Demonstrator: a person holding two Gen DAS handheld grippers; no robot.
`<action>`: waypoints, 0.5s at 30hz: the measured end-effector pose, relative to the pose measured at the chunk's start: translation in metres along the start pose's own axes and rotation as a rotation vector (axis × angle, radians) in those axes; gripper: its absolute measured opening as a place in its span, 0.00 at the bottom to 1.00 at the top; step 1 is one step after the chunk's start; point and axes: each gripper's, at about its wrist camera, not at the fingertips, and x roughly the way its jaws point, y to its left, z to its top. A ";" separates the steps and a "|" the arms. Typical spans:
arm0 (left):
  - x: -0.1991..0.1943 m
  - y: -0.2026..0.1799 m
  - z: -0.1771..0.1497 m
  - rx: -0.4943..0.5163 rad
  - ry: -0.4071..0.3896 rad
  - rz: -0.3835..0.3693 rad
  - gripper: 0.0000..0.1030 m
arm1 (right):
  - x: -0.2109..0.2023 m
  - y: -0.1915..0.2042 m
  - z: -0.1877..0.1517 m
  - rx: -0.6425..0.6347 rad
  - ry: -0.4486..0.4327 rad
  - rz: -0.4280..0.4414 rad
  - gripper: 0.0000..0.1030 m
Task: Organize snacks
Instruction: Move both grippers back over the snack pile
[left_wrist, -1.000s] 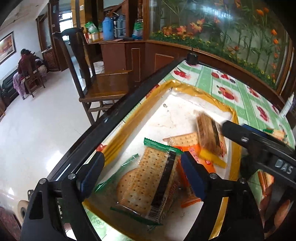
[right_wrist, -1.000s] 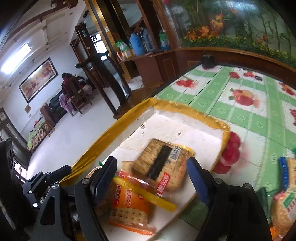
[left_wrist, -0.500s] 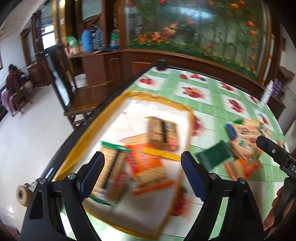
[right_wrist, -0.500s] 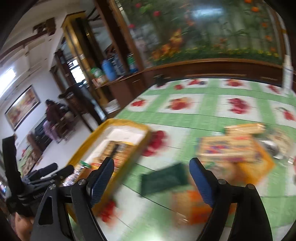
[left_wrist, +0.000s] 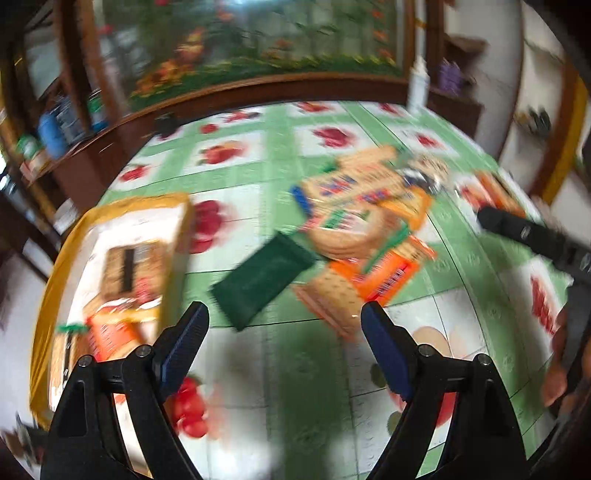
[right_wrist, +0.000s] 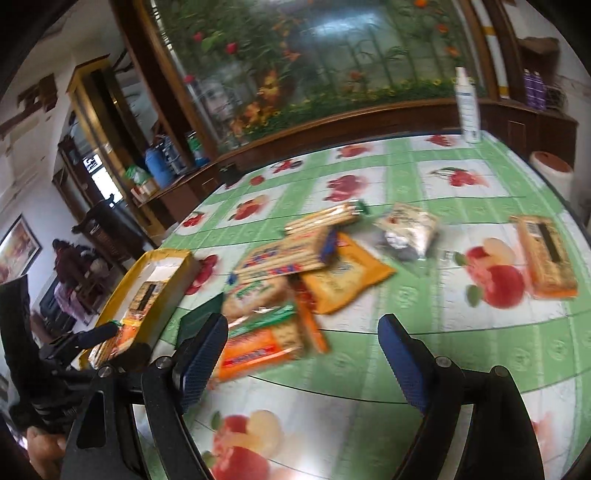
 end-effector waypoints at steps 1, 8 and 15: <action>0.004 -0.006 0.003 0.023 0.001 0.001 0.82 | -0.004 -0.006 0.000 0.010 -0.005 0.000 0.83; 0.017 -0.021 0.009 0.032 0.032 -0.050 0.82 | -0.030 -0.037 -0.001 0.048 -0.050 -0.050 0.83; 0.022 -0.033 0.004 0.079 0.037 -0.113 0.82 | -0.046 -0.090 0.004 0.124 -0.078 -0.184 0.83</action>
